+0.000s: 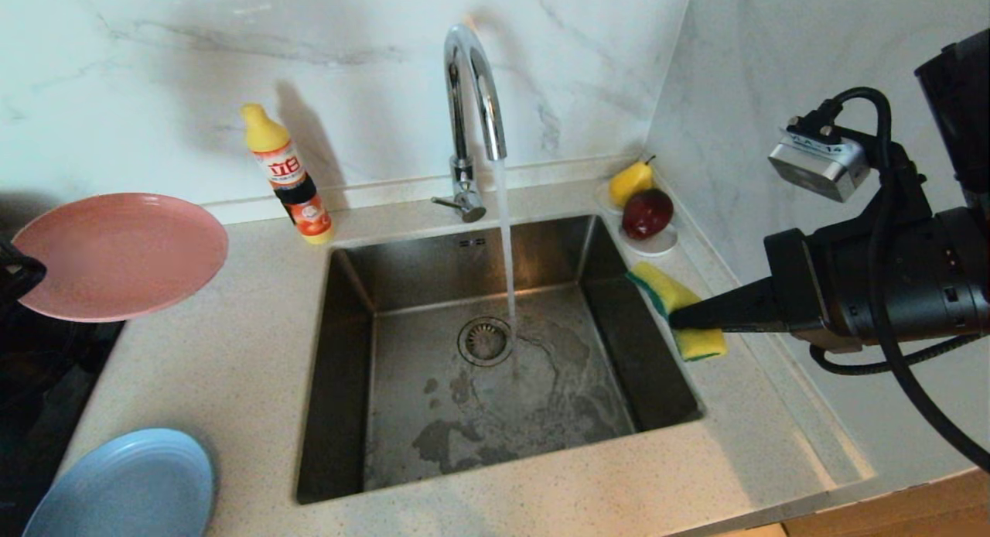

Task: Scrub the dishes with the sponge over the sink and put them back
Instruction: Place the plate on the table

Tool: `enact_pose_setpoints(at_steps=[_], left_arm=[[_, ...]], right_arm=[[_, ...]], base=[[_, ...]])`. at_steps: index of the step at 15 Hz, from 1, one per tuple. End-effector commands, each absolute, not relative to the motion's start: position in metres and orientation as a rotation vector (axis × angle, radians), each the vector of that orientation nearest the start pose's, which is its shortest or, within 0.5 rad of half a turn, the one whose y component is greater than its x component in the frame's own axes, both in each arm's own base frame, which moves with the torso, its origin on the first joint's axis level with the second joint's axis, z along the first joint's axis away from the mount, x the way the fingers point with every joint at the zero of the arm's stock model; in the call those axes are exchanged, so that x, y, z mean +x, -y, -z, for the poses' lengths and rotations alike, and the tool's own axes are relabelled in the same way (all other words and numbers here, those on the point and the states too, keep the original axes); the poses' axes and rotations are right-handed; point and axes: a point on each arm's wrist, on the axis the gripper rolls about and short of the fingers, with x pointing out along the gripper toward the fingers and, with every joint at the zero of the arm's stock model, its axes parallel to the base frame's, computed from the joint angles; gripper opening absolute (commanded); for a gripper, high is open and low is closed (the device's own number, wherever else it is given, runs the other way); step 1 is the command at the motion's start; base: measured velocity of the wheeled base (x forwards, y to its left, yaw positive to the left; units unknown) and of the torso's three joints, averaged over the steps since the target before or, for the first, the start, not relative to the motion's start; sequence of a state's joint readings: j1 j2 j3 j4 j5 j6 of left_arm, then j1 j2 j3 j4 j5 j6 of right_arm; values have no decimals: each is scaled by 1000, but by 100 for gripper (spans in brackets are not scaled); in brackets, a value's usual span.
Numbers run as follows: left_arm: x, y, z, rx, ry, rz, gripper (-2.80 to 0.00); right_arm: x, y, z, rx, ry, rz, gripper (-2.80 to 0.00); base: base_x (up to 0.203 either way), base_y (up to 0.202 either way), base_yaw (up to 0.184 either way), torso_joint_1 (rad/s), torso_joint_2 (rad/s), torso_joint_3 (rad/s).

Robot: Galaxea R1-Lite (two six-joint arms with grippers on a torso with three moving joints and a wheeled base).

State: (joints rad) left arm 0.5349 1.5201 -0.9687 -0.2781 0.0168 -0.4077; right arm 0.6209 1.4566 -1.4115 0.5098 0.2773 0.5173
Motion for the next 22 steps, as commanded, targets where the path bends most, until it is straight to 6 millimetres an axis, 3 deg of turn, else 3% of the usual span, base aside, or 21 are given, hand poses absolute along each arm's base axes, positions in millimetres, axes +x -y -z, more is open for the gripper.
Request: enact_pose_setpoints(at_steps=[1, 5, 9, 14, 22], left_arm=[[233, -165, -230, -502, -184, -682, -280], [235, -205, -200, -611, -221, -804, -280], [241, -227, -179, -686, -249, -841, -280], [254, -239, -155, -719, -259, -795, -280], [273, -254, -135, -788, -284, -700, -280]], right_arm=[[184, -139, -310, 372, -786, -701, -280], [185, -140, -306, 367, -800, -698, -280], [186, -141, -306, 368, -802, -697, -280], [184, -139, -304, 366, -808, -695, -280], [183, -138, -304, 366, -808, -696, -280]], base=[[0, 0, 0, 0, 0, 0], [0, 0, 0, 0, 0, 0], [0, 0, 0, 0, 0, 0], [0, 0, 0, 0, 0, 0], [0, 0, 0, 0, 0, 0]])
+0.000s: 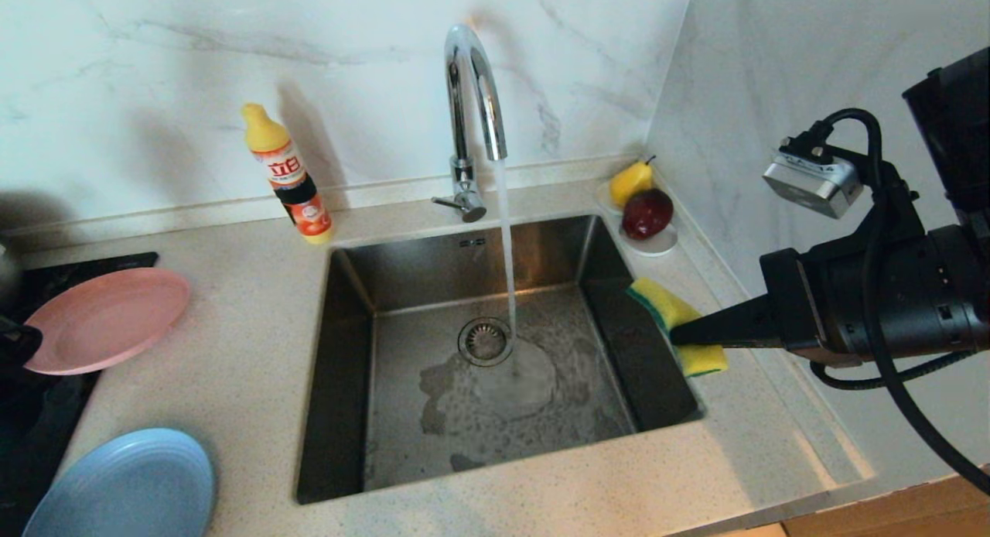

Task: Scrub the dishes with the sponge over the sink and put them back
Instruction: Place the plate on the table

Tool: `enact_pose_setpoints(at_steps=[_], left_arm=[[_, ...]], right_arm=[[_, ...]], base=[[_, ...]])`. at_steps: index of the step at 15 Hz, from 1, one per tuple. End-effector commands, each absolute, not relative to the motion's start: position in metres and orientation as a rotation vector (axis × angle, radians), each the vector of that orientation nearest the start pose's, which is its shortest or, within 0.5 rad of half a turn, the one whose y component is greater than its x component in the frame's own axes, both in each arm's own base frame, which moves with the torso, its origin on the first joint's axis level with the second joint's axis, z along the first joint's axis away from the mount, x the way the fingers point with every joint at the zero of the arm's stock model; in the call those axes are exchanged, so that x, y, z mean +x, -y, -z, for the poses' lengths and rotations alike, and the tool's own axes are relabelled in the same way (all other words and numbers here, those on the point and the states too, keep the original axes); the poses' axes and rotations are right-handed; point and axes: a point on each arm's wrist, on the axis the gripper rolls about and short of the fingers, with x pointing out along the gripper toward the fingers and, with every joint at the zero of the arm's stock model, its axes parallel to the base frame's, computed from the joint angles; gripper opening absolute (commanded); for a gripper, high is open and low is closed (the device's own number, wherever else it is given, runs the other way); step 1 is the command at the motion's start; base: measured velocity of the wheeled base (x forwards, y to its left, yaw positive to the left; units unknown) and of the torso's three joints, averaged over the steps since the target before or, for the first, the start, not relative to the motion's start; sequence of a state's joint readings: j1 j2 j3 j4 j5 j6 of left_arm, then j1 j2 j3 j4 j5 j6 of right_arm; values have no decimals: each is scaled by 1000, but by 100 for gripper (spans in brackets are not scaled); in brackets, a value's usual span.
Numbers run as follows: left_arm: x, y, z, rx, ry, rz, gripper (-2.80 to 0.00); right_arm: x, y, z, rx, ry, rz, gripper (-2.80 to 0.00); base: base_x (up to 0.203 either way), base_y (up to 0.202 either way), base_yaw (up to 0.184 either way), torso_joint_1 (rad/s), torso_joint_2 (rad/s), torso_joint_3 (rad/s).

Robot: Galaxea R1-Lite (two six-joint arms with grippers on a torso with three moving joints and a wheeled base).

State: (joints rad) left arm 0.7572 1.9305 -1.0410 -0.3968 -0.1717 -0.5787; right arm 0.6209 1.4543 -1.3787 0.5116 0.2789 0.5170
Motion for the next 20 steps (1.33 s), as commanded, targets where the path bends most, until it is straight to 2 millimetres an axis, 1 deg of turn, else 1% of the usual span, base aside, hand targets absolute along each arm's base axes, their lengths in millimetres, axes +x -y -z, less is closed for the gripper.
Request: enact_pose_setpoints(at_steps=[1, 7, 8, 13, 15, 16, 17, 19, 20], left_arm=[[274, -257, -133, -789, -286, -707, -280], [277, -261, -132, -785, -286, -711, -280], [275, -260, -135, -786, -282, -709, 0], [261, -244, -166, -792, -261, -649, 0], [249, -232, -185, -805, -275, -613, 0], [243, -226, -190, -822, -299, -598, 0], [239, -222, -190, -840, -331, -599, 0], [224, -207, -192, -874, -410, -606, 0], [216, -198, -188, -891, -456, -595, 0]], right_arm=[[183, -138, -303, 366, -811, -695, -280], [185, -140, -301, 363, -819, -692, -280], [185, -140, -301, 364, -818, -693, -280], [182, -138, -303, 367, -811, -695, -280], [181, -137, -304, 367, -808, -696, -280], [181, -137, -303, 368, -809, -694, -280], [181, -137, -302, 366, -814, -692, -280], [181, -136, -300, 366, -819, -688, -280], [182, -136, -299, 366, -823, -683, -280]], base=[[0, 0, 0, 0, 0, 0], [0, 0, 0, 0, 0, 0], [0, 0, 0, 0, 0, 0], [0, 0, 0, 0, 0, 0], [0, 0, 0, 0, 0, 0], [0, 0, 0, 0, 0, 0], [0, 0, 0, 0, 0, 0], [0, 0, 0, 0, 0, 0], [0, 0, 0, 0, 0, 0]])
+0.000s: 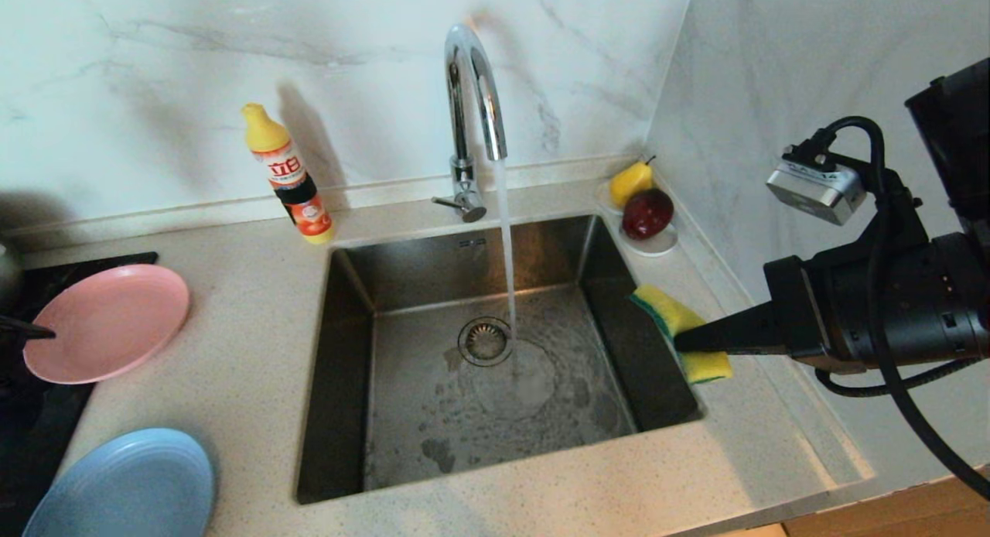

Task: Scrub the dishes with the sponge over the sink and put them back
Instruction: Place the plate on the table, then wash the plate

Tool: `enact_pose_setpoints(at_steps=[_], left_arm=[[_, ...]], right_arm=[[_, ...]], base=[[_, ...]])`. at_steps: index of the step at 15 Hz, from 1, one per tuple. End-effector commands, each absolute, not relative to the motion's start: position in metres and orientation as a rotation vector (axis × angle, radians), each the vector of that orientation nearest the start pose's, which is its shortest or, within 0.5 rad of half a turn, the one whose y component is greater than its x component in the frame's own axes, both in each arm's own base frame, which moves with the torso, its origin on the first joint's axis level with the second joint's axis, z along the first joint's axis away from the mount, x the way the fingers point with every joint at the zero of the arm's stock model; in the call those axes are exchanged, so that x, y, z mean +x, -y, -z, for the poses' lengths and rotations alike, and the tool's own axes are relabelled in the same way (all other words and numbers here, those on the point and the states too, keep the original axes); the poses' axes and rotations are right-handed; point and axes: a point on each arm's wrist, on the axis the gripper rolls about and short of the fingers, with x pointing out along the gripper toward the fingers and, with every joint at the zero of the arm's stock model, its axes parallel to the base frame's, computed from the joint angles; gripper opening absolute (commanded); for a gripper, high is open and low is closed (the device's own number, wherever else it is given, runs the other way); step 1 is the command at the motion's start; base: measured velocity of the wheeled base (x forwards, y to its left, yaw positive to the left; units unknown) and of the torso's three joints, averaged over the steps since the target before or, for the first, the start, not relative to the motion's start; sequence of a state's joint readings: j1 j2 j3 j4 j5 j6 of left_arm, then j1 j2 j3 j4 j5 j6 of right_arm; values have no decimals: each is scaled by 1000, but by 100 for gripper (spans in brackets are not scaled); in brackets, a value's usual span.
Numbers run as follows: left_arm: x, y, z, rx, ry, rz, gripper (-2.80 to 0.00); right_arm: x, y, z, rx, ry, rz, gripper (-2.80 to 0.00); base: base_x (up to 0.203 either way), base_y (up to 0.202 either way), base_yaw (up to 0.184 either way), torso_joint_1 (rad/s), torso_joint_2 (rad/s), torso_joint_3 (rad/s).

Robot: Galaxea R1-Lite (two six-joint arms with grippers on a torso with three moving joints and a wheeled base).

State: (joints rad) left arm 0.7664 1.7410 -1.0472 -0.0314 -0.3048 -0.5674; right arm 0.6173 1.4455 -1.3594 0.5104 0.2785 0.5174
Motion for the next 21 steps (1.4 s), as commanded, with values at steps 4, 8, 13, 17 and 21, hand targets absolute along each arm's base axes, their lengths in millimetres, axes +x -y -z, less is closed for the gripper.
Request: enact_pose_setpoints(at_steps=[4, 8, 13, 17, 21], left_arm=[[185, -168, -162, -843, -602, -557, 0], [170, -153, -148, -783, -693, -526, -280], [164, -148, -147, -729, -720, -528, -280], [151, -146, -129, -676, -801, -580, -280], [143, -150, -124, -763, -784, -533, 0]], right_arm=[[183, -134, -296, 369, -833, -668, -280], [185, -133, -292, 369, -845, -655, -280], [186, -128, -289, 373, -850, -635, -280], [185, -127, -287, 364, -851, -635, -280], [185, -127, -285, 362, -856, -632, -280]], base=[[0, 0, 0, 0, 0, 0], [0, 0, 0, 0, 0, 0], [0, 0, 0, 0, 0, 0], [0, 0, 0, 0, 0, 0], [0, 0, 0, 0, 0, 0]])
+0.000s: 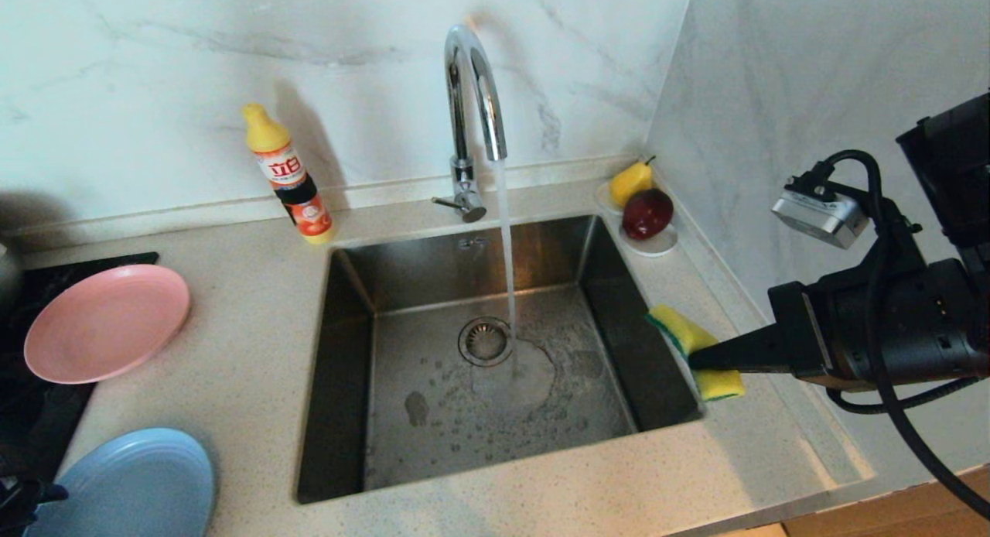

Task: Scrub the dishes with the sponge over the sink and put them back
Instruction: Wash the plate

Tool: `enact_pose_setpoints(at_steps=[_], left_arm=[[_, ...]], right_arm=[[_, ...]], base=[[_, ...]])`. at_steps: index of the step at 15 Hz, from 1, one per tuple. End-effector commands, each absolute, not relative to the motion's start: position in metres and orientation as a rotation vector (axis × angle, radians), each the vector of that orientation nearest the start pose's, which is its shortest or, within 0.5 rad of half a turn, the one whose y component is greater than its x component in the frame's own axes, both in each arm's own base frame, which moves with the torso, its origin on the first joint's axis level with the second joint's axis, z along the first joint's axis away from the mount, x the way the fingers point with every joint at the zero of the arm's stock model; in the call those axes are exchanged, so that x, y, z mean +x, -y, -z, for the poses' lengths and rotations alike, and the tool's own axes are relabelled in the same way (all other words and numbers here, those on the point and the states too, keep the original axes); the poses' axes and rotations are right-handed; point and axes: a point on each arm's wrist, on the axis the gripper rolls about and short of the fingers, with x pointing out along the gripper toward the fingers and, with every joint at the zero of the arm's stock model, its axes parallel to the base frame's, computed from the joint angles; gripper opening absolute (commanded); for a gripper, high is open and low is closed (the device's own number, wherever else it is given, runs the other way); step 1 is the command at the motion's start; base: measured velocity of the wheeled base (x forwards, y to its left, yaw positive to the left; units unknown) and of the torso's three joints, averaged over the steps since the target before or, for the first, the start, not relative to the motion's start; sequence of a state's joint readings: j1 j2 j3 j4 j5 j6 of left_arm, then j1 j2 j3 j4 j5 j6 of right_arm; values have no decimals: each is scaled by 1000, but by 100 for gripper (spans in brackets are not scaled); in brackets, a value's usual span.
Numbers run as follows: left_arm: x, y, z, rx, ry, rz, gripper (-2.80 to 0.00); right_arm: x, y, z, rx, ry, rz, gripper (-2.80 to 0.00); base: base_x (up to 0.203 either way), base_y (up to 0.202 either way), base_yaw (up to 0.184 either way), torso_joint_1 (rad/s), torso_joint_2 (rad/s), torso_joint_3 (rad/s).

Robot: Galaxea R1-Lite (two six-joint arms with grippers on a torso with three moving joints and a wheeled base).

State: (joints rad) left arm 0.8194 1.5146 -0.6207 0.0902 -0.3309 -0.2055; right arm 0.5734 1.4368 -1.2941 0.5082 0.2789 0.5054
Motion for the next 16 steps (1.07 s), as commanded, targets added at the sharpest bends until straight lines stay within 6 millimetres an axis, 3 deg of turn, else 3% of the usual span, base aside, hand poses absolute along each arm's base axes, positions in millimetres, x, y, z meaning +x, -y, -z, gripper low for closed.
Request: enact_pose_setpoints(at_steps=[1, 13, 16], left_arm=[[140, -153, -124, -784, -772, -531, 0], [140, -163, -87, -916, -851, -465, 0], [140, -174, -107, -885, -756, -498, 0]], right_arm=[[185, -126, -285, 363, -856, -627, -280], [186, -125, -277, 357, -882, -616, -280], [185, -124, -276, 356, -886, -612, -280]], base=[[0, 0, 0, 0, 0, 0], [0, 0, 0, 0, 0, 0], [0, 0, 0, 0, 0, 0]])
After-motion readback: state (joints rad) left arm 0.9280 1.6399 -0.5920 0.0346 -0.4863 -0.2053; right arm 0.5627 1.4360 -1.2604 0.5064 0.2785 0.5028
